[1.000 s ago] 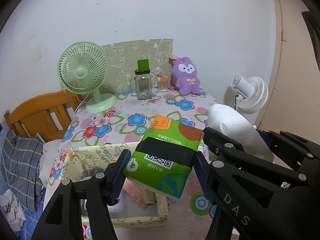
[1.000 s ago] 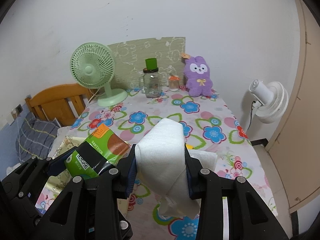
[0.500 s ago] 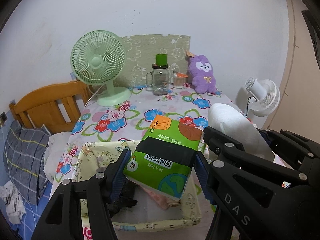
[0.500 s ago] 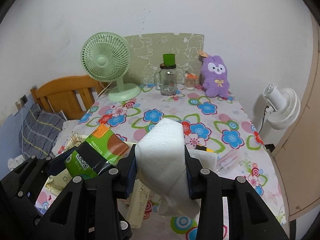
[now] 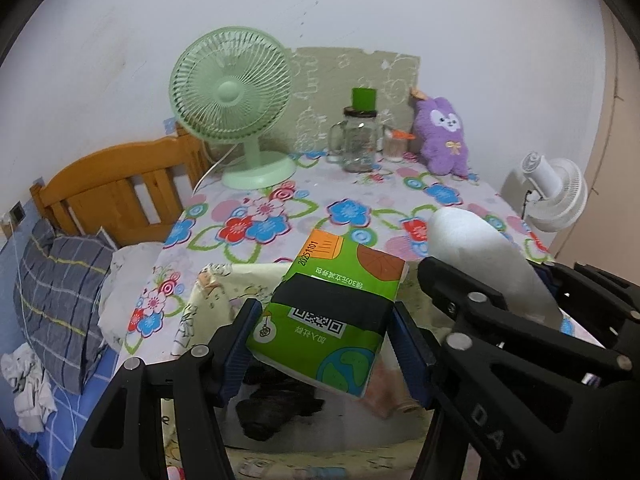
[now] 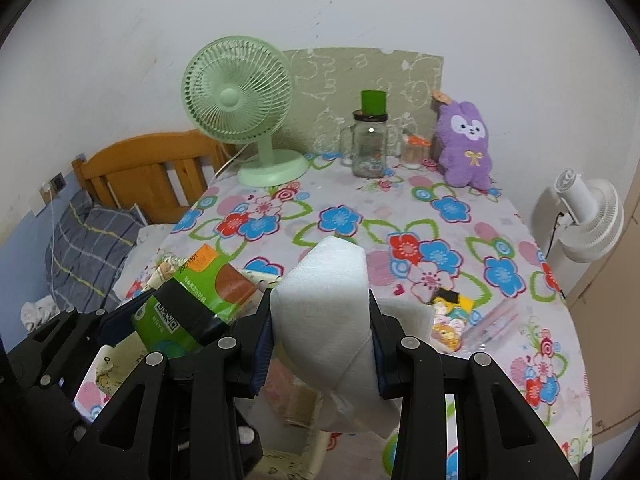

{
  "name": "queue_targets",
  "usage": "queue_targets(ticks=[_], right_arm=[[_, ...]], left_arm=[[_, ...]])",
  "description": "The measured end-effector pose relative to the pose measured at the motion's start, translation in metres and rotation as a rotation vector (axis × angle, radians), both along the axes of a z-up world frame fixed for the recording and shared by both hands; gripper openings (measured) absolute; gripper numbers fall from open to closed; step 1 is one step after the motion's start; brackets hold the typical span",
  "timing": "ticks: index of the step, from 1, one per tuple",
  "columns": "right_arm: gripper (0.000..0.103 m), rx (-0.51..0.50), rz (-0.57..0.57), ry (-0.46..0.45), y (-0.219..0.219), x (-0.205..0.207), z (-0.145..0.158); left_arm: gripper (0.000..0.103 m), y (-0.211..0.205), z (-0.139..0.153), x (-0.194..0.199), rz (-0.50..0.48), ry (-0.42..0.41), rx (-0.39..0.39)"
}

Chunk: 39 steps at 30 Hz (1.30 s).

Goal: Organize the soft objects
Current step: 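Lower both tissue packs into the fabric box and open both tools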

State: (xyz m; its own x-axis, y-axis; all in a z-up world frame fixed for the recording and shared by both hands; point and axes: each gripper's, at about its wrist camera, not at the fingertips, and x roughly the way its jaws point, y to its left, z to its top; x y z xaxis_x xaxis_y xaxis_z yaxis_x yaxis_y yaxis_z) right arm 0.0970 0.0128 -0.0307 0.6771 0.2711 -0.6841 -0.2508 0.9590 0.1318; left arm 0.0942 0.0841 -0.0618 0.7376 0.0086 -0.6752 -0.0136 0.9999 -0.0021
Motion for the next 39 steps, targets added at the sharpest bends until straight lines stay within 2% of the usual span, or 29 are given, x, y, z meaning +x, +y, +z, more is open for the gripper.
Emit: queue_targets(ticks=[13, 15, 20, 23, 26, 31, 36, 39], right_arm=[[0.043, -0.002, 0.078, 0.038, 0.033, 0.011, -0.018], [0.043, -0.001, 0.09, 0.041, 0.037, 0.013, -0.02], [0.047, 0.008, 0.116, 0.04, 0.044, 0.017, -0.025], [0.049, 0.017, 0.132, 0.042, 0.048, 0.019, -0.028], [0.057, 0.015, 0.15, 0.043, 0.053, 0.021, -0.029], [0.075, -0.004, 0.165, 0.026, 0.056, 0.021, -0.029], [0.086, -0.005, 0.163, 0.0, 0.052, 0.016, -0.024], [0.087, -0.011, 0.158, -0.023, 0.048, 0.012, -0.02]], left_arm=[[0.068, 0.028, -0.024, 0.012, 0.041, 0.065, -0.008], [0.07, 0.031, -0.027, 0.013, 0.046, 0.072, -0.006], [0.084, 0.036, -0.029, 0.013, 0.054, 0.076, -0.001], [0.087, 0.04, -0.03, 0.012, 0.062, 0.076, 0.005], [0.087, 0.042, -0.031, 0.011, 0.058, 0.084, 0.002], [0.092, 0.04, -0.029, 0.006, 0.053, 0.075, 0.008], [0.094, 0.035, -0.024, 0.001, 0.054, 0.059, 0.02], [0.094, 0.031, -0.02, -0.002, 0.053, 0.051, 0.029]])
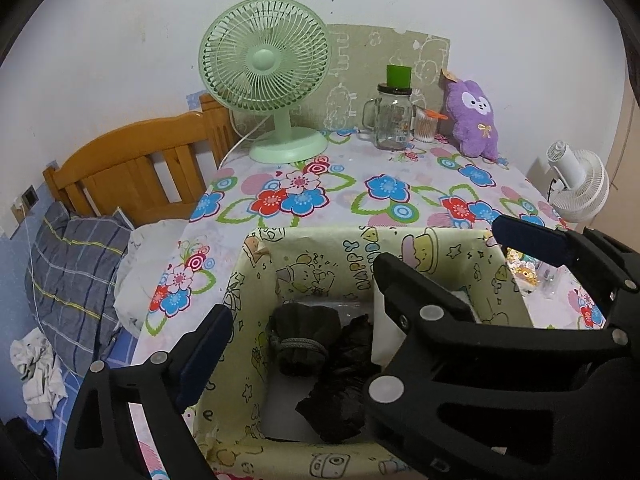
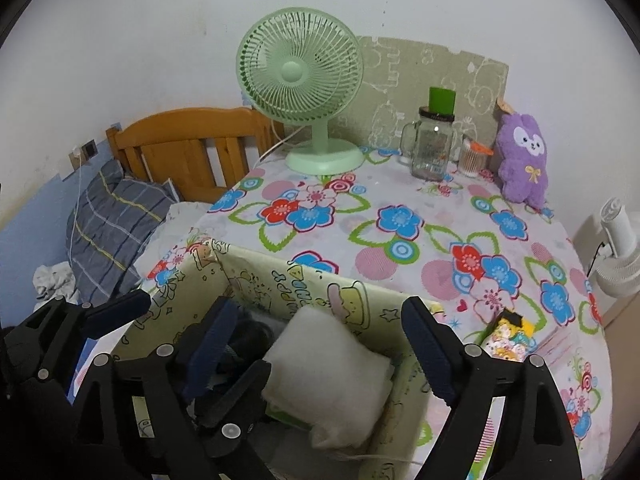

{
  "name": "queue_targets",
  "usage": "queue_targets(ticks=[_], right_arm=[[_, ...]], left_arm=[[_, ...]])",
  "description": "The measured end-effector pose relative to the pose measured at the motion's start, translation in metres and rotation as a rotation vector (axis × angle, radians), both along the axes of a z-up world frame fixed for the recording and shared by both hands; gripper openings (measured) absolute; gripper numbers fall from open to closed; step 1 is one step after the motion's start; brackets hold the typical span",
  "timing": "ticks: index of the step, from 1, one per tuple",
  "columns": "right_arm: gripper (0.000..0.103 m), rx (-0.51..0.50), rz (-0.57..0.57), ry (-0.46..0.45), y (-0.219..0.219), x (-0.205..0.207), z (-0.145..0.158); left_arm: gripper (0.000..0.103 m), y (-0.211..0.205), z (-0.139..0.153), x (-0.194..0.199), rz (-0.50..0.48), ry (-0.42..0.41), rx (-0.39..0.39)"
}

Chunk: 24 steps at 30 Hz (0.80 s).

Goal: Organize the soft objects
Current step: 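Lower both tissue packs into the fabric box and open both tools, then withdraw both tools from the box toward the yellow cartoon packet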

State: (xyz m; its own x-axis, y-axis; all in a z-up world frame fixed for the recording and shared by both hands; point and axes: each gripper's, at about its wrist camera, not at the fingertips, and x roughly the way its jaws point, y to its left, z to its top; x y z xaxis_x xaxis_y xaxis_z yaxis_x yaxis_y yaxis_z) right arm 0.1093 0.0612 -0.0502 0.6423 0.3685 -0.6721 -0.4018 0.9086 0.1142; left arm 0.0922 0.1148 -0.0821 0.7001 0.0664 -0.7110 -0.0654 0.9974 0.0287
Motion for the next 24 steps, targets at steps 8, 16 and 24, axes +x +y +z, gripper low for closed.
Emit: queue_targets(ticks=[8, 16, 24], right_arm=[[0.088, 0.013, -0.018, -0.033, -0.016, -0.01, 0.012], [0.088, 0.036, -0.062, -0.048, -0.041, -0.019, 0.025], [0.089, 0.051, -0.102, -0.064, -0.067, -0.027, 0.036]], left_arm=[[0.097, -0.015, 0.013, -0.008, -0.011, -0.031, 0.021], [0.097, -0.037, 0.028, -0.014, -0.045, -0.073, 0.022], [0.098, -0.059, 0.041, -0.019, -0.079, -0.104, 0.022]])
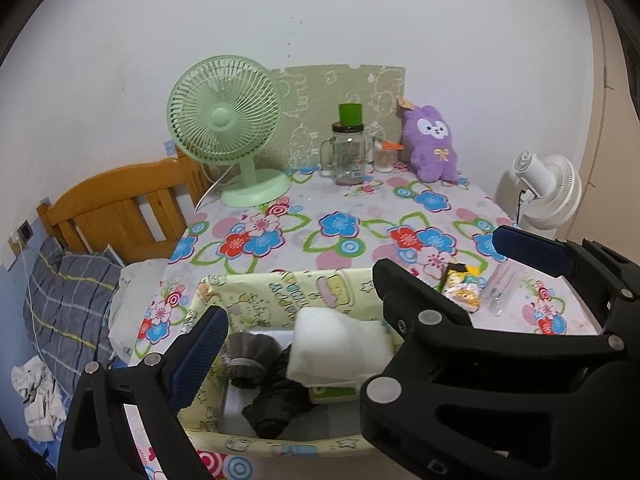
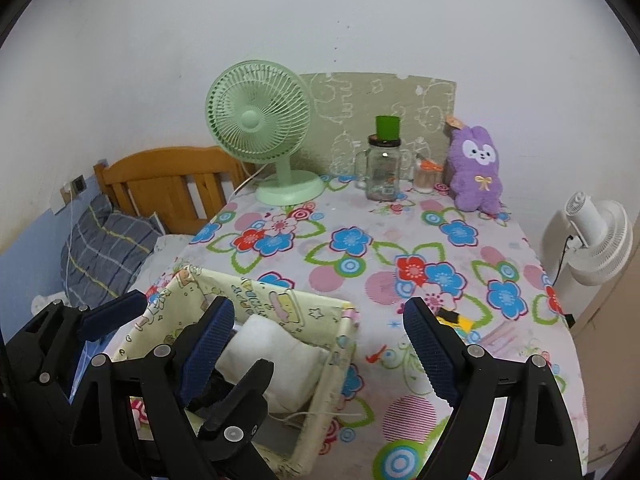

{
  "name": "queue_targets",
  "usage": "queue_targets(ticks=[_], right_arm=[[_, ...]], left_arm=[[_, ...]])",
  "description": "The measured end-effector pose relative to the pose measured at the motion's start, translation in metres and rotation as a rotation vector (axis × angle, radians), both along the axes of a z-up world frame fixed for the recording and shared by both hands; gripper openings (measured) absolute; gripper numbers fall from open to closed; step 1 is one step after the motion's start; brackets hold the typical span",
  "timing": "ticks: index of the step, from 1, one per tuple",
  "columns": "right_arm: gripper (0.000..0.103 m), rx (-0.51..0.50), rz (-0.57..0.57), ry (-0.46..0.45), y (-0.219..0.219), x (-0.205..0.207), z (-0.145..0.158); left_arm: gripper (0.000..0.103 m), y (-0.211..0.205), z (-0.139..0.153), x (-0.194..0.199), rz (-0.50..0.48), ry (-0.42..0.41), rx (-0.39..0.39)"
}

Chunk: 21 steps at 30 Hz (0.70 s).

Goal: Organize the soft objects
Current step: 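Withdraw both tools from the box toward the yellow cartoon packet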

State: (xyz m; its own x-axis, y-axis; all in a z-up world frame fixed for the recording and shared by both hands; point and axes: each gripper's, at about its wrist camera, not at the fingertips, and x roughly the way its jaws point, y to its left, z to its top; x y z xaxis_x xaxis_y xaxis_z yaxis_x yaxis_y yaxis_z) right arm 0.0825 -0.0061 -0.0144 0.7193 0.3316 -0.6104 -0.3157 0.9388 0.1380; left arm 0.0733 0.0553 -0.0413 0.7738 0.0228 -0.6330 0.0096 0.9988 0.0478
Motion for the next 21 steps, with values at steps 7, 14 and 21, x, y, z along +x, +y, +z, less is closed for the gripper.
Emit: queue_targets(ticks=[7, 14, 21], right_arm=[[0.089, 0.002, -0.03, -0.011, -0.018, -0.006, 0.006], [0.089, 0.012, -0.064, -0.02, -0.037, -0.01, 0.01], [0.093, 0.003, -0.117, -0.032, -0.058, -0.015, 0.011]], left_arm=[[0.098, -0.015, 0.006, -0.003, -0.019, -0.012, -0.006], [0.099, -0.032, 0.011, -0.004, -0.042, -0.027, -0.011], [0.099, -0.051, 0.012, -0.002, -0.09, -0.033, -0.021]])
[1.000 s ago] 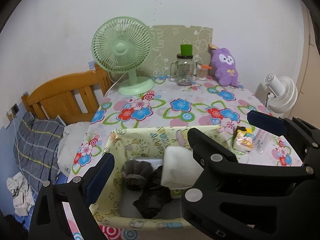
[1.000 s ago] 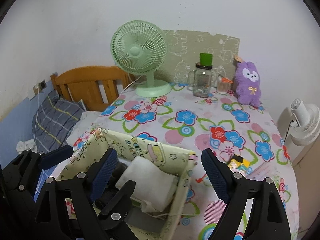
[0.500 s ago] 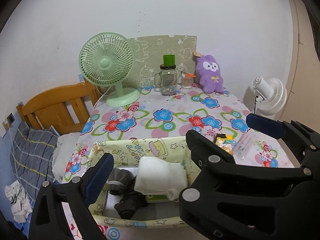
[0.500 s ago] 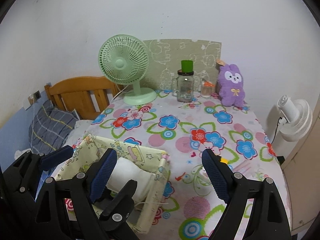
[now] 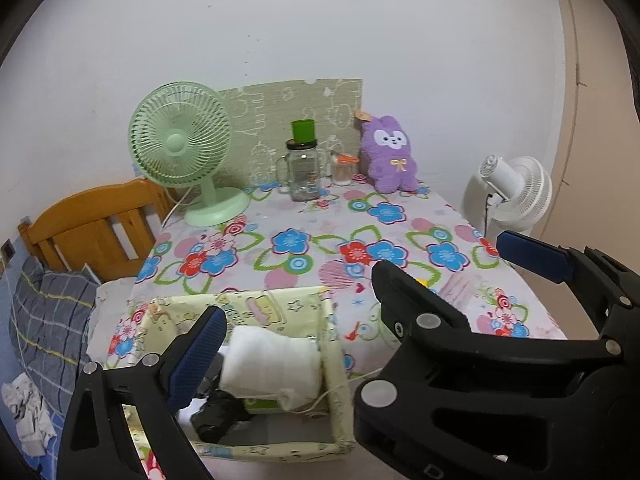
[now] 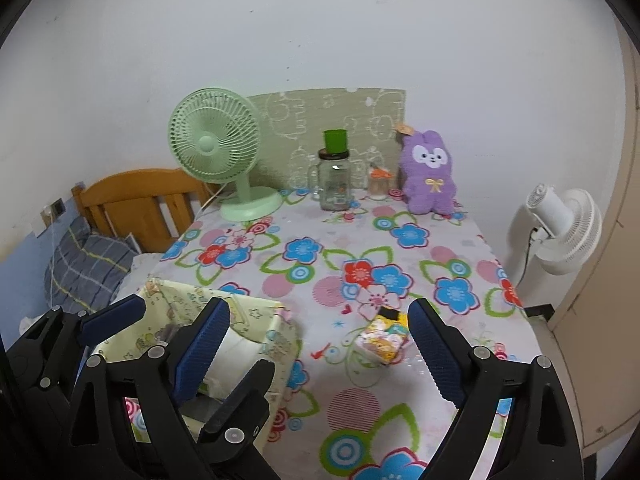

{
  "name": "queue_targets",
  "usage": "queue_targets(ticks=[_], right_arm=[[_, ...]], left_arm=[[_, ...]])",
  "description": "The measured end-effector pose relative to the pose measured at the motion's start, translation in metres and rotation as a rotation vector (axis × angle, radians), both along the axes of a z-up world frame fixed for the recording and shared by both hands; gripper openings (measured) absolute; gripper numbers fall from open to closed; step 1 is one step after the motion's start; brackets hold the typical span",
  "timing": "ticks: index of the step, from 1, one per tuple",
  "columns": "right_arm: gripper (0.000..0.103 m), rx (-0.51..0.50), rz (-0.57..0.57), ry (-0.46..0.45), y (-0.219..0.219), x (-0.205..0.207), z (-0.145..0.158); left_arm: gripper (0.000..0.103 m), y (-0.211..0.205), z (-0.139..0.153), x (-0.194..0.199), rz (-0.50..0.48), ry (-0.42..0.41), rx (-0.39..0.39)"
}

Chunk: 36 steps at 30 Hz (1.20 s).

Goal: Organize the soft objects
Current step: 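Withdraw both tools from the box toward the yellow cartoon packet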

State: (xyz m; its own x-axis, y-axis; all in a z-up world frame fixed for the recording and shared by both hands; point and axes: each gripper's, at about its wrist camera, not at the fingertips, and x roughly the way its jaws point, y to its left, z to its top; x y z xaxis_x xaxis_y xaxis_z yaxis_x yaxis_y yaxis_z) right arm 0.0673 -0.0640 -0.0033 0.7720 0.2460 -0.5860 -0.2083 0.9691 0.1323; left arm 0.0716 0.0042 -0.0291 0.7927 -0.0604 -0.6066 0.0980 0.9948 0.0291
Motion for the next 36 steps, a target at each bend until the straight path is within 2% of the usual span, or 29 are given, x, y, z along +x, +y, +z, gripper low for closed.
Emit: queue_targets(ticks=[16, 36], right_arm=[[0.096, 0.018, -0.098, 0.002, -0.045, 0.0, -0.004], [0.096, 0.023, -0.147, 0.041, -0.09, 0.034, -0.035]], left_arm=[[0.099, -0.042, 0.002, 0.009, -0.053, -0.007, -0.001], [0.099, -0.085, -0.023, 0.046, -0.049, 0.027, -0.007]])
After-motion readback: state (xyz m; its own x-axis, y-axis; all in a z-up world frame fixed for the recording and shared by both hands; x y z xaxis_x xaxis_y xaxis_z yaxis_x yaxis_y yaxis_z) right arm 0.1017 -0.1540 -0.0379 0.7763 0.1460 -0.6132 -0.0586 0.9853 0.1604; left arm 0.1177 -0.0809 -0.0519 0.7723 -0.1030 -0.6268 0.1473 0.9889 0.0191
